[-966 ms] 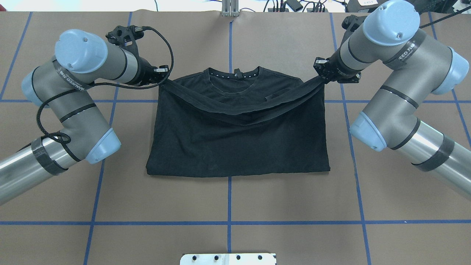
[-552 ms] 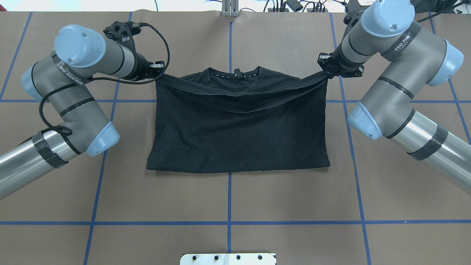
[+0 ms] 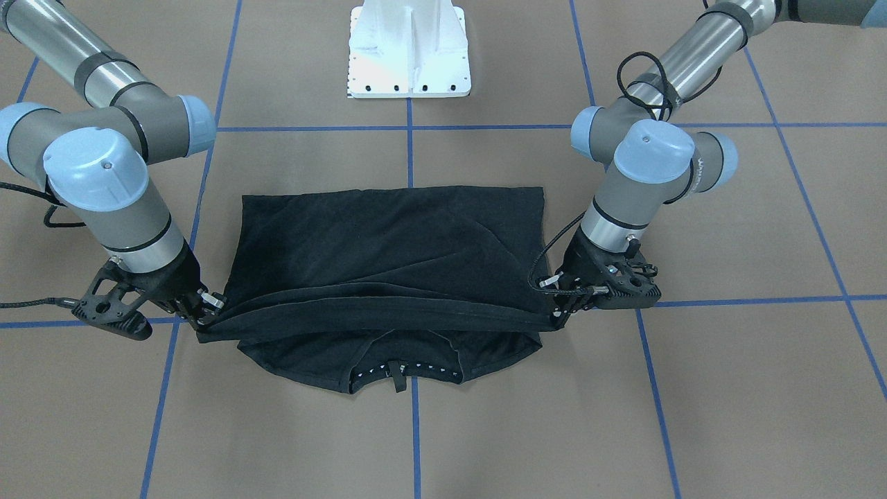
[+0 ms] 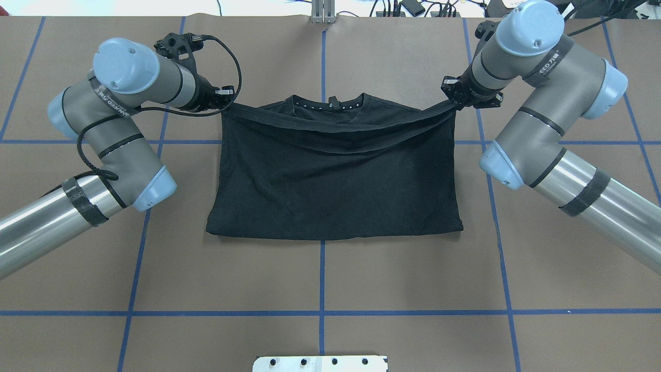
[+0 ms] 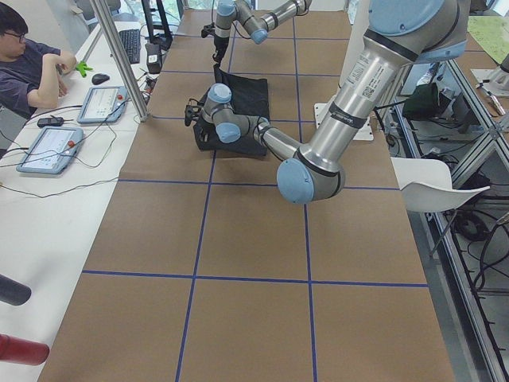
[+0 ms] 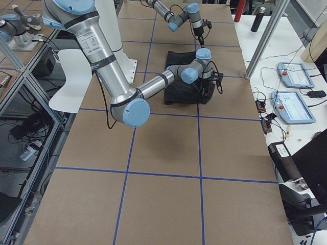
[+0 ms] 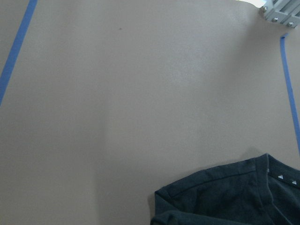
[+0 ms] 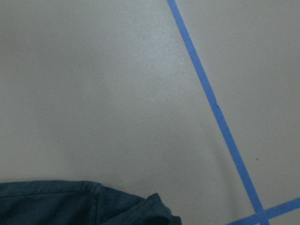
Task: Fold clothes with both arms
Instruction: 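Lower the hem with both grippers onto the collar edge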
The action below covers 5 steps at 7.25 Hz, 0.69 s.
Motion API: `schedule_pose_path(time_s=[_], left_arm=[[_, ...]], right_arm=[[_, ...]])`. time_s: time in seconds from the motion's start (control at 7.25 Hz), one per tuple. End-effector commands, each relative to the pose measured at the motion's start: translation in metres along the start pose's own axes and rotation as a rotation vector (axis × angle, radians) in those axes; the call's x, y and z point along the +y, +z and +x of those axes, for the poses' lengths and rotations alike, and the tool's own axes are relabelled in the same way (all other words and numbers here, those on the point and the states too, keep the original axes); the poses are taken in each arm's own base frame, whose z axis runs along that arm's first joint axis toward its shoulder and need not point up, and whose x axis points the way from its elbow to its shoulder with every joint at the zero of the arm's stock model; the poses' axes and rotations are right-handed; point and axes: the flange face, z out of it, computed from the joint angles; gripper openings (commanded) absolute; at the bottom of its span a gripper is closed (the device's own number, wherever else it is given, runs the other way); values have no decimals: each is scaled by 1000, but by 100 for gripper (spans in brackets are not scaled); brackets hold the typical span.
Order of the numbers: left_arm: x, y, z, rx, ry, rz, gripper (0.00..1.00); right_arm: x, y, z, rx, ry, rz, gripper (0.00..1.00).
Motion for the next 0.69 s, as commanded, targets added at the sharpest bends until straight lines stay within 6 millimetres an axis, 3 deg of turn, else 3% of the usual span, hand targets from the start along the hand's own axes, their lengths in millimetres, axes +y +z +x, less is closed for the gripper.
schedule_pose_path(time_s=[0.0,0.55], left_arm=[[-2,8,1,-10,-1,-4,0],[-3,14,-5,-25,37,-7,0]], right_arm=[[-4,10,-12,6,-1,-6,0],[3,22,-9,23,-10,-17,0]])
